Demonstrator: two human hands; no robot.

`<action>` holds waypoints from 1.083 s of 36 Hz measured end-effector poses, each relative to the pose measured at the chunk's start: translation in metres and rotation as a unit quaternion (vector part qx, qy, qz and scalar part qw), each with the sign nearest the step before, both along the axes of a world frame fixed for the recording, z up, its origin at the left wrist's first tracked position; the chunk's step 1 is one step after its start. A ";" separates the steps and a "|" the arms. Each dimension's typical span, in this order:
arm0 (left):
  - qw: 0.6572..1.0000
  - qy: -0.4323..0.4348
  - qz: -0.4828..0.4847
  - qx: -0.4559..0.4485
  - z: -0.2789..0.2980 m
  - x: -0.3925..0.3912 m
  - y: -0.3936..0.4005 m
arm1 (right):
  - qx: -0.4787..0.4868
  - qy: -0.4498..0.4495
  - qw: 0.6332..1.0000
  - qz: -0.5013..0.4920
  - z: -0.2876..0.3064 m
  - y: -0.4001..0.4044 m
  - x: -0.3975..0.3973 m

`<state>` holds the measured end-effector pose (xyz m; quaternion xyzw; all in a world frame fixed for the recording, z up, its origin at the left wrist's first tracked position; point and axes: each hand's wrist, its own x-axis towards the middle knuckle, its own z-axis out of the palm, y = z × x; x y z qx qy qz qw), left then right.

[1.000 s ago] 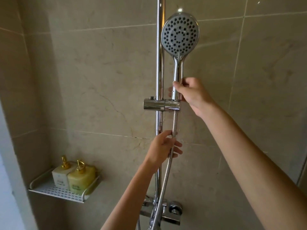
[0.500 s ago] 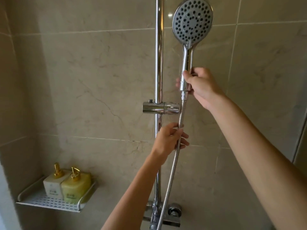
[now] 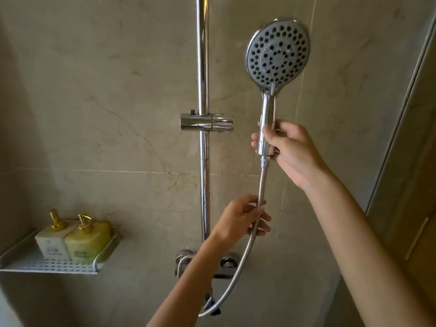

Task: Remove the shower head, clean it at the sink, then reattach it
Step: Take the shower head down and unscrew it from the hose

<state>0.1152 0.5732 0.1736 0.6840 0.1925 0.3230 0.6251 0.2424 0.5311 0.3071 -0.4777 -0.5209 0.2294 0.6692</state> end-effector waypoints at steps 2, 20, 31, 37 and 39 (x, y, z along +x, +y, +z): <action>1.000 0.008 -0.001 -0.010 -0.017 -0.003 -0.004 | -0.009 0.016 1.000 0.002 -0.017 -0.004 -0.002; 0.991 0.032 0.003 -0.133 -0.148 -0.061 -0.058 | -0.062 0.153 0.984 0.067 -0.169 -0.030 -0.032; 0.985 0.137 0.020 -0.099 -0.180 -0.096 -0.062 | -0.120 0.218 0.966 0.066 -0.224 -0.042 -0.063; 0.990 0.069 0.084 -0.090 -0.142 -0.105 -0.036 | -0.158 0.186 0.967 0.074 -0.243 -0.047 -0.071; 0.994 0.042 0.075 -0.061 -0.123 -0.106 -0.028 | -0.168 0.180 0.966 0.080 -0.248 -0.049 -0.075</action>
